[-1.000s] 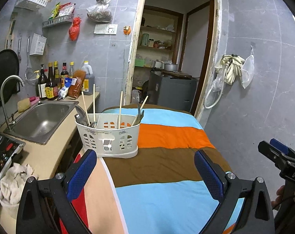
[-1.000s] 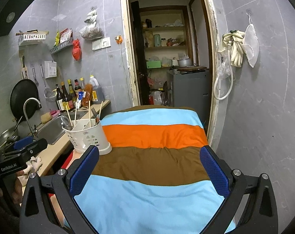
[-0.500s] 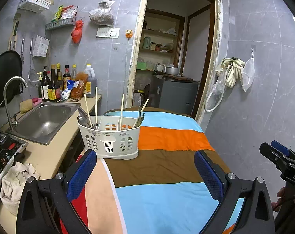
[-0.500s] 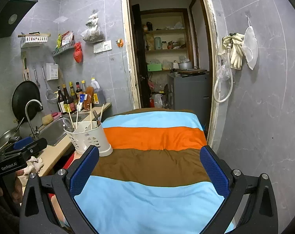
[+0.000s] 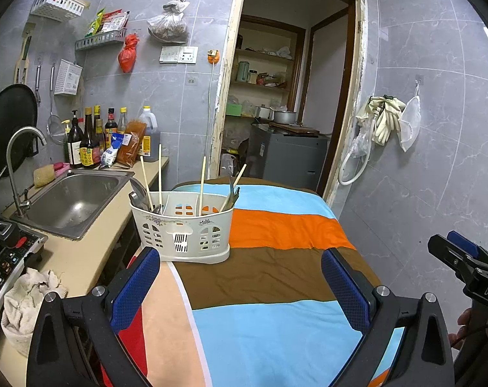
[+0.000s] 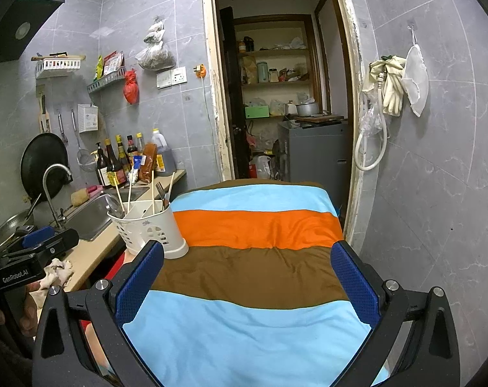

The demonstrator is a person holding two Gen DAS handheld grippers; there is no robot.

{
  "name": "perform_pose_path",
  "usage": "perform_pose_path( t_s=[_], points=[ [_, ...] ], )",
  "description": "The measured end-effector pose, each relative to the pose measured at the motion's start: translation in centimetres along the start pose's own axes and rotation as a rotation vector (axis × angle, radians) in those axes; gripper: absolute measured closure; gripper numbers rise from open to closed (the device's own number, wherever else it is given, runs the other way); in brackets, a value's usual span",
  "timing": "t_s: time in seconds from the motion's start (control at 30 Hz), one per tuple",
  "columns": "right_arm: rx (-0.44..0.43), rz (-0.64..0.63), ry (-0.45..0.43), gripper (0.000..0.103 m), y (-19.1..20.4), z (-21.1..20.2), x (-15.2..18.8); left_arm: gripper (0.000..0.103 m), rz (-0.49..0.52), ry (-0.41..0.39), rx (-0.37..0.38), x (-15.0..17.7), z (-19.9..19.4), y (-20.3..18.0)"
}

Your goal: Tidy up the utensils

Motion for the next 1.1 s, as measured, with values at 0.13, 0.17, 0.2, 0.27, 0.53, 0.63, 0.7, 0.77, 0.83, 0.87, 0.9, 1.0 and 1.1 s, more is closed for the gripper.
perform_pose_path(
  t_s=[0.13, 0.17, 0.2, 0.27, 0.53, 0.63, 0.7, 0.77, 0.83, 0.87, 0.9, 1.0, 1.1],
  points=[
    [-0.001, -0.001, 0.000, 0.002, -0.03, 0.00, -0.02, 0.002, 0.000, 0.000, -0.001, -0.01, 0.03, -0.04],
    [-0.001, -0.001, 0.000, 0.002, -0.01, 0.00, -0.01, 0.002, 0.000, -0.001, -0.001, -0.02, 0.02, -0.04],
    [-0.001, -0.001, 0.000, 0.002, -0.04, 0.00, -0.01, 0.002, 0.000, -0.001, -0.001, -0.01, -0.03, -0.02],
    [-0.001, -0.001, 0.000, 0.002, -0.08, 0.00, -0.03, 0.002, -0.001, -0.001, -0.001, -0.03, 0.03, -0.04],
    [0.002, 0.001, 0.002, 0.002, -0.18, 0.00, -0.05, 0.002, 0.000, 0.000, -0.002, -0.03, -0.04, -0.04],
    [0.002, 0.000, 0.002, 0.002, -0.28, -0.01, -0.09, 0.002, 0.000, 0.000, -0.002, -0.02, -0.05, -0.05],
    [0.001, 0.000, 0.002, 0.002, -0.22, -0.01, -0.08, 0.002, 0.000, -0.001, -0.002, -0.04, -0.03, -0.04],
    [0.000, 0.000, 0.002, 0.002, -0.26, 0.00, -0.10, 0.002, -0.001, 0.000, -0.001, -0.05, 0.01, -0.03],
    [0.002, 0.000, 0.003, 0.002, -0.19, 0.00, -0.06, 0.002, -0.001, 0.000, -0.002, -0.06, -0.03, 0.01],
    [0.002, 0.000, 0.003, 0.002, -0.24, 0.00, -0.08, 0.002, 0.000, 0.000, -0.001, -0.06, 0.02, 0.02],
    [0.002, 0.001, 0.003, 0.002, -0.27, 0.00, -0.11, 0.002, 0.000, 0.000, -0.001, -0.07, 0.03, 0.04],
    [0.001, -0.001, 0.002, 0.002, -0.24, 0.00, -0.13, 0.002, 0.000, -0.001, -0.001, -0.10, 0.00, 0.07],
    [0.000, 0.000, 0.003, 0.002, -0.26, -0.02, -0.14, 0.002, 0.001, 0.001, -0.001, -0.06, 0.00, 0.07]
  ],
)
Point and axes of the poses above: each gripper's, at about its wrist camera, not at the fingertips, and z roughly the way its jaws point, y to its left, x to its underside, the point moved 9 cm from there along z, roughly the way its jaws point, and after that the axes turned 14 degrees about -x, right-handed, at the moved point
